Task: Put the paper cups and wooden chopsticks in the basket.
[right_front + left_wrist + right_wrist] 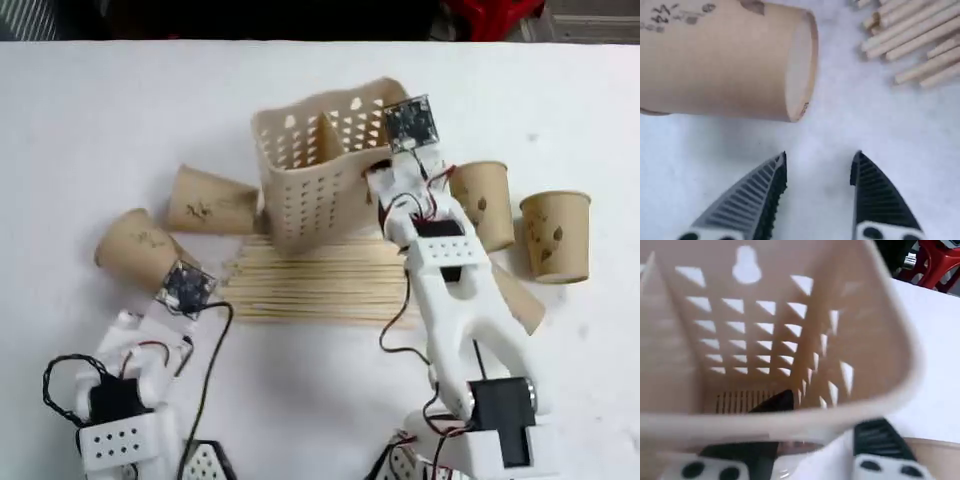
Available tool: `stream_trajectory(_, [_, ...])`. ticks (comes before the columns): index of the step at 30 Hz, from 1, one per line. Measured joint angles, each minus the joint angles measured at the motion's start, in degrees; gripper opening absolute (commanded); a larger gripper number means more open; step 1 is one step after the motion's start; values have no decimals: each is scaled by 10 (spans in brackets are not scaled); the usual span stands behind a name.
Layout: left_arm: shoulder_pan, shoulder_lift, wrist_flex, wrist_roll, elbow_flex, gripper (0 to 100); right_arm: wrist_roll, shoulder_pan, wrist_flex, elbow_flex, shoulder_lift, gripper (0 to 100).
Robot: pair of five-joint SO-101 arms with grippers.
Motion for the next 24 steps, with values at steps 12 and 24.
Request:
stream_trajectory(12, [0,0,0,0,0,211,2,27,67,5,-38,277])
stream_trajectory(24, [0,0,0,0,0,211,-3,27,75,35,-143,279])
